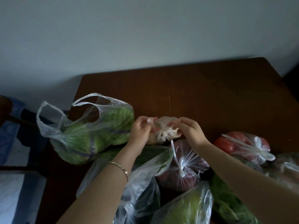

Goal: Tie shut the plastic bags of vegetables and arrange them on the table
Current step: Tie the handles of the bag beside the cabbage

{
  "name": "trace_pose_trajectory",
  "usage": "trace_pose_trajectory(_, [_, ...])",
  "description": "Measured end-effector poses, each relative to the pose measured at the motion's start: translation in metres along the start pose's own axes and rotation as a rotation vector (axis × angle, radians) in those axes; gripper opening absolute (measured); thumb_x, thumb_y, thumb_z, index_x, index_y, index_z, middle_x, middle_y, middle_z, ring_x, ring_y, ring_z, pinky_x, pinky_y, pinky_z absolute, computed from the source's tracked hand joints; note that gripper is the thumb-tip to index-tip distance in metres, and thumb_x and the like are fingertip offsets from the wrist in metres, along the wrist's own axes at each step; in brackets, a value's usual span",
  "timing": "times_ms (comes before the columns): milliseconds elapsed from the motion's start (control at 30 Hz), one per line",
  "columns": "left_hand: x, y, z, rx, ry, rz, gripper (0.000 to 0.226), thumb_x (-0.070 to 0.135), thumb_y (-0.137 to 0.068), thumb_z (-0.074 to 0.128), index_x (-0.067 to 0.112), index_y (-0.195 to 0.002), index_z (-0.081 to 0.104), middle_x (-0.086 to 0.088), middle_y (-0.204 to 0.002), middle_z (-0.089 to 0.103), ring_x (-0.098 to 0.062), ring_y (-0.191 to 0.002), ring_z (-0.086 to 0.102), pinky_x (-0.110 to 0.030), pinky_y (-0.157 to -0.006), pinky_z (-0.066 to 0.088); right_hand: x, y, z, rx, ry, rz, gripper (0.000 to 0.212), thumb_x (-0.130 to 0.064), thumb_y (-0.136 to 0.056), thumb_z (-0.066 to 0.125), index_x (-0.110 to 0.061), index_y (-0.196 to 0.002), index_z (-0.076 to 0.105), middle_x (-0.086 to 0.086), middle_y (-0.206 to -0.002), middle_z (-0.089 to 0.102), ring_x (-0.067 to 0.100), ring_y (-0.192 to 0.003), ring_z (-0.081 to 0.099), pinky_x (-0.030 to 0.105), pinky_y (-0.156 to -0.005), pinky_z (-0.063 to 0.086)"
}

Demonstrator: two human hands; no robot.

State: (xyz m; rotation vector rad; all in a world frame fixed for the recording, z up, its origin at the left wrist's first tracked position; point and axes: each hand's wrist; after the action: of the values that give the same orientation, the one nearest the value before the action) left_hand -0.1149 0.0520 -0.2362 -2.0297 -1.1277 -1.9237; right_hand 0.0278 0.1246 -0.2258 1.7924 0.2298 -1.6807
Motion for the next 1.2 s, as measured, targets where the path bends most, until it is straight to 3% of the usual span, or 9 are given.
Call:
trace_pose_trajectory(67, [0.006, 0.006, 0.003, -0.153, -0.173, 0.024, 0.030, 0.018, -0.097, 0.042, 0.014, -0.075, 0.062, 0.007, -0.069, 0.062, 0.004, -0.062, 0.060, -0.012, -0.067, 0.045, -0.005, -0.002, 0.005, -0.035, -0.039, -0.016, 0.021, -0.005, -0.088, 0.053, -0.008, -0.070, 0.063, -0.011, -0.063, 0.066, -0.001, -0.062, 0.058, 0.012, -0.060, 0.044])
trace_pose_trajectory(167, [0.008, 0.008, 0.004, -0.220, -0.263, 0.000, 0.036, 0.017, -0.099, 0.036, 0.004, -0.083, 0.066, 0.006, -0.060, 0.053, -0.003, -0.058, 0.049, -0.003, -0.048, 0.035, -0.005, -0.013, 0.010, -0.025, -0.013, -0.038, 0.013, -0.009, -0.087, 0.058, -0.002, -0.081, 0.066, 0.003, -0.077, 0.067, 0.009, -0.075, 0.063, 0.020, -0.074, 0.049])
trace_pose_trajectory(300, [0.000, 0.005, 0.005, -0.196, -0.099, -0.052, 0.034, 0.020, -0.099, 0.036, 0.016, -0.081, 0.064, -0.003, -0.076, 0.063, -0.011, -0.070, 0.054, -0.011, -0.062, 0.042, 0.006, -0.026, 0.009, 0.056, -0.038, -0.026, 0.006, -0.014, -0.086, 0.061, -0.012, -0.088, 0.067, -0.001, -0.085, 0.066, 0.003, -0.075, 0.062, 0.015, -0.071, 0.048])
trace_pose_trajectory(400, [-0.009, 0.003, 0.004, -0.152, 0.061, -0.105, 0.038, 0.031, -0.099, 0.036, 0.009, -0.101, 0.067, -0.013, -0.100, 0.066, -0.016, -0.085, 0.060, -0.024, -0.079, 0.049, 0.019, -0.025, 0.011, 0.031, 0.174, -0.026, 0.024, -0.006, -0.086, 0.059, -0.011, -0.109, 0.063, 0.005, -0.102, 0.067, 0.002, -0.081, 0.062, 0.010, -0.068, 0.051])
trace_pose_trajectory(567, [-0.009, 0.009, 0.001, -0.153, 0.149, -0.049, 0.039, 0.030, -0.100, 0.032, 0.021, -0.092, 0.070, 0.001, -0.100, 0.064, -0.012, -0.085, 0.057, -0.025, -0.081, 0.048, 0.014, -0.016, 0.021, -0.123, 0.424, -0.300, 0.023, 0.011, -0.080, 0.059, 0.003, -0.100, 0.067, -0.021, -0.074, 0.054, -0.024, -0.068, 0.053, -0.002, -0.062, 0.039])
trace_pose_trajectory(667, [-0.009, 0.007, -0.003, -0.071, 0.077, -0.036, 0.038, 0.037, -0.098, 0.036, 0.022, -0.091, 0.071, -0.001, -0.104, 0.066, -0.016, -0.100, 0.058, -0.031, -0.093, 0.045, 0.016, -0.019, 0.023, -0.084, 0.373, -0.260, 0.023, 0.008, -0.082, 0.058, -0.002, -0.099, 0.068, -0.021, -0.073, 0.053, -0.021, -0.063, 0.054, 0.003, -0.060, 0.041])
trace_pose_trajectory(867, [-0.002, 0.012, -0.009, -0.022, -0.166, 0.185, 0.030, 0.017, -0.097, 0.042, 0.019, -0.086, 0.069, 0.001, -0.062, 0.052, -0.003, -0.055, 0.049, -0.017, -0.056, 0.039, 0.028, -0.033, 0.028, -0.021, 0.337, -0.087, 0.016, -0.004, -0.084, 0.060, -0.007, -0.095, 0.071, -0.010, -0.076, 0.062, 0.005, -0.072, 0.057, 0.011, -0.065, 0.043])
trace_pose_trajectory(1000, [0.006, 0.005, -0.004, -0.079, -0.170, 0.247, 0.023, 0.003, -0.094, 0.045, 0.009, -0.094, 0.067, 0.002, -0.067, 0.059, 0.004, -0.057, 0.059, -0.012, -0.058, 0.048, 0.029, -0.037, 0.028, -0.154, 0.564, -0.249, 0.018, -0.001, -0.081, 0.059, -0.011, -0.090, 0.072, -0.002, -0.081, 0.067, 0.002, -0.072, 0.057, 0.008, -0.064, 0.040])
trace_pose_trajectory(1200, [0.019, -0.015, 0.005, -0.081, -0.100, 0.069, 0.022, 0.001, -0.093, 0.044, -0.003, -0.097, 0.066, -0.003, -0.065, 0.058, -0.009, -0.057, 0.059, -0.013, -0.052, 0.050, 0.033, -0.043, 0.019, -0.283, 0.698, -0.267, 0.013, -0.005, -0.083, 0.058, -0.005, -0.083, 0.071, 0.006, -0.082, 0.067, 0.009, -0.072, 0.055, 0.022, -0.071, 0.039])
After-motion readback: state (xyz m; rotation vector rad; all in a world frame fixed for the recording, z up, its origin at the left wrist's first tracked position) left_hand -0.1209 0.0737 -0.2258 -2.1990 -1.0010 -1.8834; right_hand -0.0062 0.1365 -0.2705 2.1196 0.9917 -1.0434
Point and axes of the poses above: each hand's wrist, its own y-axis away from the middle knuckle, its own z-axis out of the palm, x = y × z
